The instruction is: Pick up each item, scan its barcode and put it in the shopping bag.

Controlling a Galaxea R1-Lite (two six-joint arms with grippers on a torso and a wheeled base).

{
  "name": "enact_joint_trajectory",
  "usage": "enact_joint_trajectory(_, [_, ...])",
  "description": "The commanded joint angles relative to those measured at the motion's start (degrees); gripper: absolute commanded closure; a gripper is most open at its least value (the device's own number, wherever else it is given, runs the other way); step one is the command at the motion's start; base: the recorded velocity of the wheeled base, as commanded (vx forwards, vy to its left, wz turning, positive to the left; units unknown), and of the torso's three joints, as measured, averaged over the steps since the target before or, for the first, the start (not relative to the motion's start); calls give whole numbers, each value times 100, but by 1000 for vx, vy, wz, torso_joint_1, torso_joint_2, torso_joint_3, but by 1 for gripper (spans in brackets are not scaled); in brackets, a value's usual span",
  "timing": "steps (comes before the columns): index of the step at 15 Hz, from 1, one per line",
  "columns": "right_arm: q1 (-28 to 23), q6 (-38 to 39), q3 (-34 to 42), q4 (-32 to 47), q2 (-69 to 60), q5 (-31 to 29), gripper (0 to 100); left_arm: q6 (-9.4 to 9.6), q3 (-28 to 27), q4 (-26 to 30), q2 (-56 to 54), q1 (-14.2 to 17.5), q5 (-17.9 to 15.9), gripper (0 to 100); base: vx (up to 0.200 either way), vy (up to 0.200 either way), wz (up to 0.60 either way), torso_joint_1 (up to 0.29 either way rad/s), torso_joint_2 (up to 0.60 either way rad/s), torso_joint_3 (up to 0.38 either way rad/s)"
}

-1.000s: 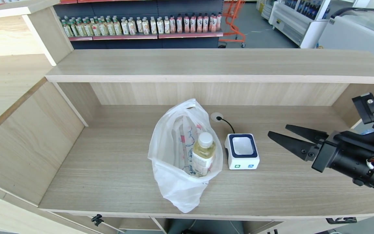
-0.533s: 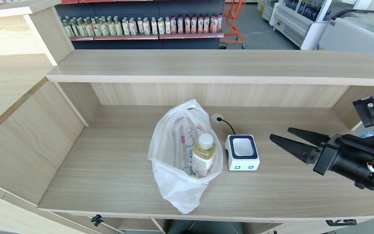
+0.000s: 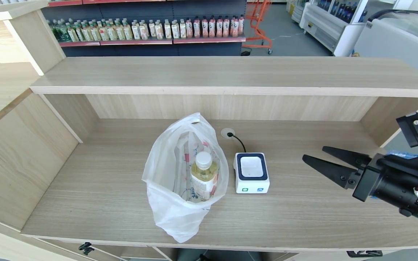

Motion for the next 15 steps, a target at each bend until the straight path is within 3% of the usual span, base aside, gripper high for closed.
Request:
enact_joint_trajectory(1, [1,2,99,7,-46,-2,0,4,0,-3,1,1,-3,0,-200,0,0,7,7,2])
enact_joint_trajectory(4, [1,2,90,7,-46,-2,0,-14,0,-3,1,1,6,0,0,0,0,0,0,0])
enact_joint_trajectory(10, [-210,221,-76,253,-231,-300,0,-5,0,-3,1,1,6,0,0,-200,0,6,4,-2])
enact_joint_trajectory(12, [-210,696,-261,886,-530,-617,0,-22,0,-3,1,1,6,0,0,-200,0,-2,10,0])
enact_joint_trajectory(14, [-219,1549,-1035,2055,-705,-1267,0,-31,0,-3,1,1,6,0,0,-200,0,2,-2,5])
enact_joint_trajectory(15, [-219,1549,-1035,2055,-705,-1267,0,-31,0,-3,1,1,6,0,0,-200,0,2,2,2])
